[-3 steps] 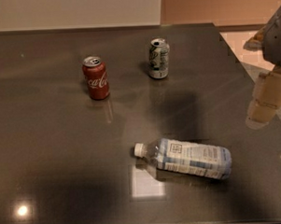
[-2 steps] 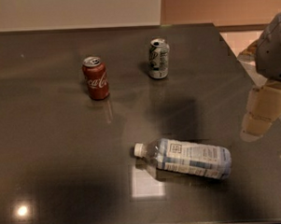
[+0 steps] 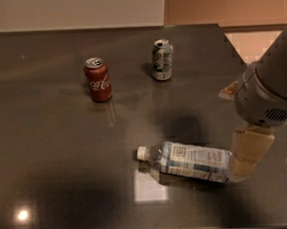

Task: Move blue plastic bottle near coke can

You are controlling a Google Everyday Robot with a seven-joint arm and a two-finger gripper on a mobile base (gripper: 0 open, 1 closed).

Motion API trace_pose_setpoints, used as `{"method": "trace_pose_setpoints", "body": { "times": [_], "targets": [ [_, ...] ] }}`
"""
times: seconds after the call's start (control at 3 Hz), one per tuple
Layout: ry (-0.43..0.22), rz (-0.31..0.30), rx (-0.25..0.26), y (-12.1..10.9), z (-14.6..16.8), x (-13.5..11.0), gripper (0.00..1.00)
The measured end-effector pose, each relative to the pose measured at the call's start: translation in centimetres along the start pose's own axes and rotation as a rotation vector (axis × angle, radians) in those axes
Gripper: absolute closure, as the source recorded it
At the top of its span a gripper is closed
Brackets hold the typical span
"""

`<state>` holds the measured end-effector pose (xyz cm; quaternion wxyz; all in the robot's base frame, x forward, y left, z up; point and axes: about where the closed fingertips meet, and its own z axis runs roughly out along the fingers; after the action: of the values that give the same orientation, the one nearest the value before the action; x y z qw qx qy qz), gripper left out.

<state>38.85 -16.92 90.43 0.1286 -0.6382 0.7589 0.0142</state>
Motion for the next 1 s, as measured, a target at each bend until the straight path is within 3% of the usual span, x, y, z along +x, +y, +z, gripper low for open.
{"method": "trace_pose_setpoints", "body": {
  "times": [0.67,1.0],
  "targets": [
    [0.007,-0.036,-0.07,2.9,4.5,-0.6,0.0],
    [0.026,-0.036,-0.084,3.3,5.4,-0.8,0.16]
  ]
}}
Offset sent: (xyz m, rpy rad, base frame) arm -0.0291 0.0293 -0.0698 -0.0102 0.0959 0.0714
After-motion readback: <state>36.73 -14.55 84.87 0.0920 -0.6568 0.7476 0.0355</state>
